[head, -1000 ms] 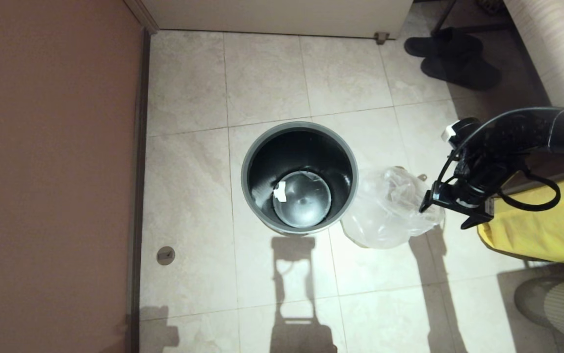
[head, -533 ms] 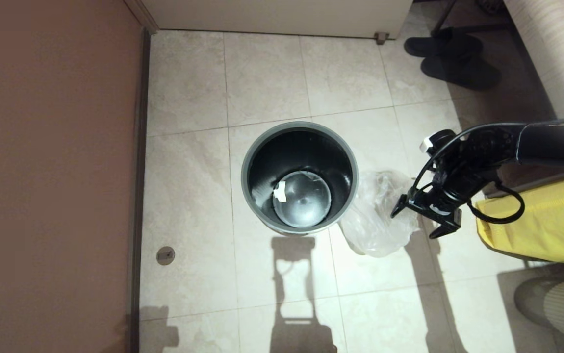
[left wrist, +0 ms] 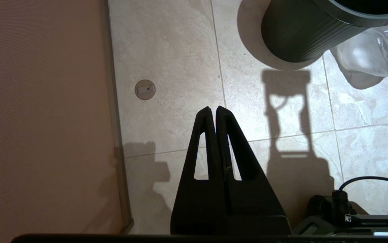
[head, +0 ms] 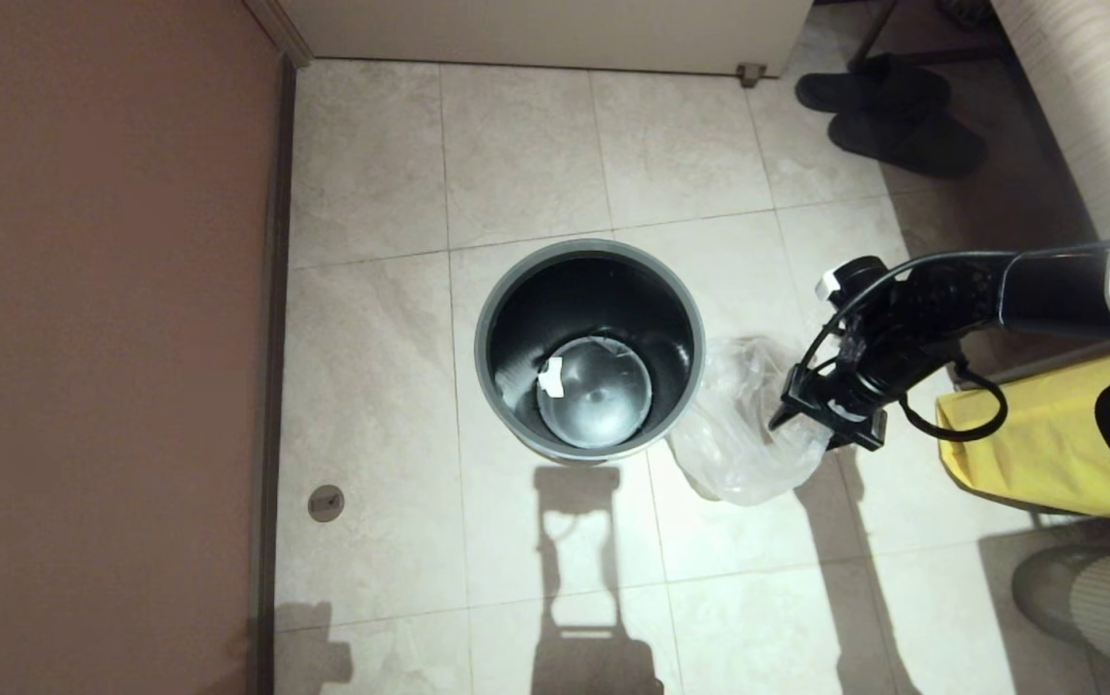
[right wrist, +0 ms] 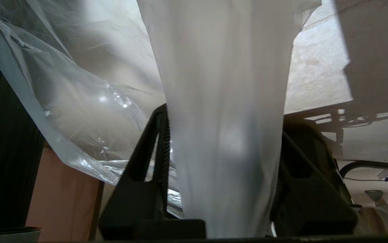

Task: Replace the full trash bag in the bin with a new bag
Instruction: Pick up the trash bag, then put the new garbage bag on the trash can

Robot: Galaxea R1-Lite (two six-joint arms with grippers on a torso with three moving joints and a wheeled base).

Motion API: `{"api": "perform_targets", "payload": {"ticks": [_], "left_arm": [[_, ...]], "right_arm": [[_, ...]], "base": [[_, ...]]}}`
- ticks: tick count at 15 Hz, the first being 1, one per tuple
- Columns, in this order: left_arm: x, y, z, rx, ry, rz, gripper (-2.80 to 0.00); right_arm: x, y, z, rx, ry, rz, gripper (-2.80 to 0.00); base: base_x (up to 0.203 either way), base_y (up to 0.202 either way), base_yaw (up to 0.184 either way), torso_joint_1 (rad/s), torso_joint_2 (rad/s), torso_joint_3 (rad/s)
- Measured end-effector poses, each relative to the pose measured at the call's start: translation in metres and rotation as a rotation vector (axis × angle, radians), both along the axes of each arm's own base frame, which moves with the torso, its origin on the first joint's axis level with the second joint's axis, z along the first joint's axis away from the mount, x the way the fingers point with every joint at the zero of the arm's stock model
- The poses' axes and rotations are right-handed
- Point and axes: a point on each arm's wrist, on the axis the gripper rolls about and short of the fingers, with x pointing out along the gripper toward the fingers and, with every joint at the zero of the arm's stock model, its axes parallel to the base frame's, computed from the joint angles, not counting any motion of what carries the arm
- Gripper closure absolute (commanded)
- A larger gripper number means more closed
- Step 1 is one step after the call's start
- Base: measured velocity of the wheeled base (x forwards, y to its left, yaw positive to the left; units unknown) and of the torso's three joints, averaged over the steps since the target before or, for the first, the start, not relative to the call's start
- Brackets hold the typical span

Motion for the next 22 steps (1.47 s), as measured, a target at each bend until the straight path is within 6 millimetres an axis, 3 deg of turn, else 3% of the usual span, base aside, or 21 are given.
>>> {"api": "perform_targets", "payload": {"ticks": [5,9,16,22], "left_arm": [[0.000,0.000,0.000,0.000,0.000,0.000,0.00],[0.000,0.000,0.000,0.000,0.000,0.000,0.00],[0.000,0.000,0.000,0.000,-0.001,0.000,0.00],[0.000,0.000,0.000,0.000,-0.001,0.000,0.00]], "right_arm": [[-0.015,-0.003,0.020,0.001,0.009,-0.012,0.00],[-0.045,-0.010,0.065,0.011,-0.044,-0.011,0.00],[-0.138,-0.004,0.164,0.056,-0.291,0.098,0.00],[-0.222,-0.011,0.226,0.145,-0.547,0.177,0.00]], "base": [[0.000,0.000,0.000,0.000,0.00,0.000],[0.000,0.000,0.000,0.000,0.00,0.000],[0.000,0.000,0.000,0.000,0.00,0.000],[0.000,0.000,0.000,0.000,0.00,0.000]]}}
